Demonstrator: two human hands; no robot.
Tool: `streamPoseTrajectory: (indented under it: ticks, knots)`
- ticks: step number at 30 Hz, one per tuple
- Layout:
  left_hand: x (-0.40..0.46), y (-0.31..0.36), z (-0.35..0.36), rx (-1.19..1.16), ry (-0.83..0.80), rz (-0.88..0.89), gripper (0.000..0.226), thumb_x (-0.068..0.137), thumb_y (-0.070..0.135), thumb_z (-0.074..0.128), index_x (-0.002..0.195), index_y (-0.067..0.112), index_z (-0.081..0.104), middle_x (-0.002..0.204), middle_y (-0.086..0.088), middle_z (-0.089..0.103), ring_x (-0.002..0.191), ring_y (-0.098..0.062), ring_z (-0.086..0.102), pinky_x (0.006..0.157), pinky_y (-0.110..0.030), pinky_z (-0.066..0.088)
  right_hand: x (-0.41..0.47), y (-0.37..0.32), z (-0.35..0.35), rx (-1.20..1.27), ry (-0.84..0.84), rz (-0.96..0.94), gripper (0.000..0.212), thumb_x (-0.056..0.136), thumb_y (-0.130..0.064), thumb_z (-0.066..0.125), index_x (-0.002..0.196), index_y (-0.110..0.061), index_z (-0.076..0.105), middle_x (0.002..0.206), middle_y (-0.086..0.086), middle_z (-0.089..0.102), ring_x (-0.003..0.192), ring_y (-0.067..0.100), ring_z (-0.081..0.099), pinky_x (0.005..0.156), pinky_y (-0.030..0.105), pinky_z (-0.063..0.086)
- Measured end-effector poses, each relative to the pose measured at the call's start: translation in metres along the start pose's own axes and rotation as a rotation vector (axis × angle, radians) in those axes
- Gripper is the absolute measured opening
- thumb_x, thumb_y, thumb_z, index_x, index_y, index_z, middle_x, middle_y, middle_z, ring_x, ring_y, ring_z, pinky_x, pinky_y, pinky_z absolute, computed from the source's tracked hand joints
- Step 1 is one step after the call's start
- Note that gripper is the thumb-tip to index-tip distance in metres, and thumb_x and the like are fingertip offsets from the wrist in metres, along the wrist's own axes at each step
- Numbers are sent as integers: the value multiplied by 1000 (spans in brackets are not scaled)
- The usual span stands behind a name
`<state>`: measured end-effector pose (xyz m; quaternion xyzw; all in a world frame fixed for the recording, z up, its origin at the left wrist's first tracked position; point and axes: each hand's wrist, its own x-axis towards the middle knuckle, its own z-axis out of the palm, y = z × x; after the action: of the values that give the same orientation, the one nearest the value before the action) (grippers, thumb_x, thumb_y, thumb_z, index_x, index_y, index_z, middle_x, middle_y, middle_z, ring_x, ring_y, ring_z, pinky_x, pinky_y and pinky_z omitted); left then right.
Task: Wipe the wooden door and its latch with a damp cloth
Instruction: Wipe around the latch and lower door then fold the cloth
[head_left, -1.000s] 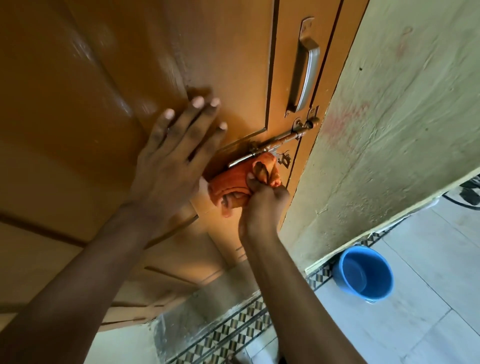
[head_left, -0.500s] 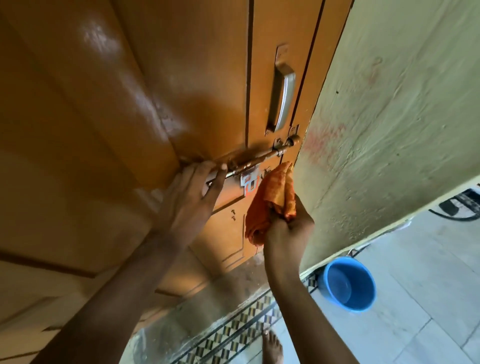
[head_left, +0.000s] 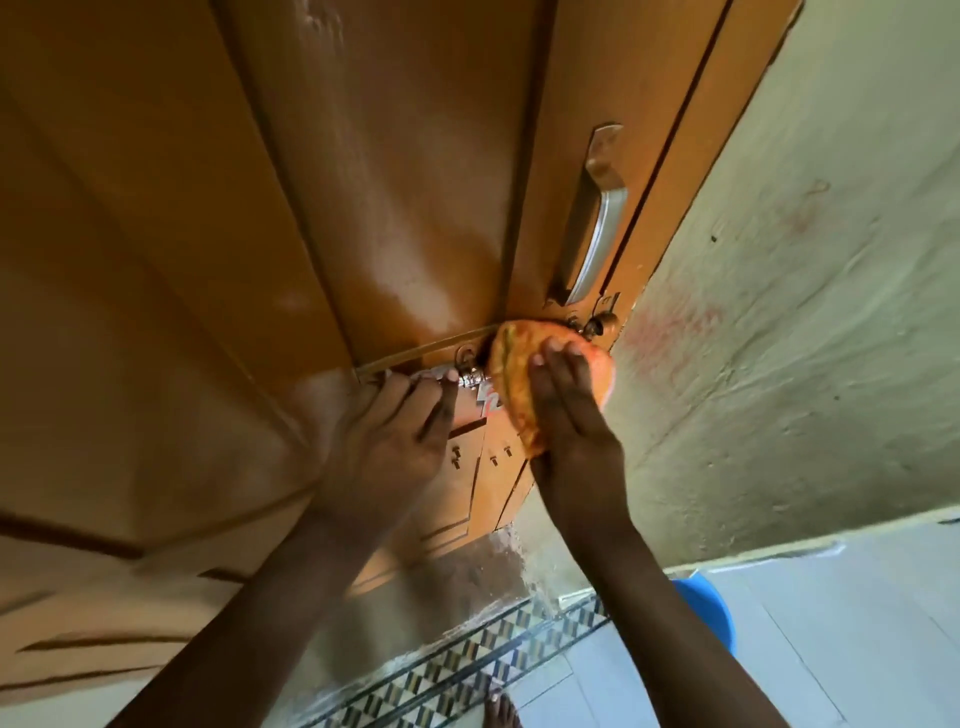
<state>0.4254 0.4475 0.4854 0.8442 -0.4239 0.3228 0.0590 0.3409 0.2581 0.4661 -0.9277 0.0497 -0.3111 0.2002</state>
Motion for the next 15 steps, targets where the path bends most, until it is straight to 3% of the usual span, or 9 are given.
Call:
streamPoseTrajectory:
  ticks: [3,5,7,9,11,15]
  knots:
    - [2,6,1,48,27,-13,33,100,1,51,124,-4,74,103,-19,72,97,-34,50,89,-46,43,9,-7,10,26,67,169,65,86,2,56,150,-1,49,160,22,43,151,45,32,104,55,54]
    - [1,7,0,52,41,-16,30,100,0,54,119,-3,76,100,-19,72,96,-34,50,88,-45,43,9,-28,21,62,16,146,67,84,-1,50,151,-1,48,161,23,40,152,45,28,107,48,50]
    - [3,6,-3,51,50,4,27,98,1,59,117,-3,77,98,-18,72,96,-34,50,87,-45,43,4,-29,16,34,-45,-18,59,91,-10,47,148,0,52,159,22,43,151,43,32,103,43,54]
    - [4,6,-3,60,74,5,27,96,0,61,117,-3,78,98,-18,72,97,-33,51,88,-44,44,4,-7,1,-61,-64,-190,53,93,-10,49,144,0,57,155,21,50,147,42,41,85,41,63]
    - [5,8,-4,40,72,-26,27,94,-2,63,117,-3,78,98,-17,72,96,-32,51,86,-43,44,10,14,-10,-146,-50,-212,54,92,-13,49,144,0,57,153,20,53,145,40,45,74,40,65]
    - [6,10,-5,-2,30,-60,32,96,2,56,119,-2,77,105,-17,74,97,-32,52,84,-43,43,18,-23,8,-11,-1,136,73,79,-16,43,149,3,49,159,25,43,150,43,33,106,54,54]
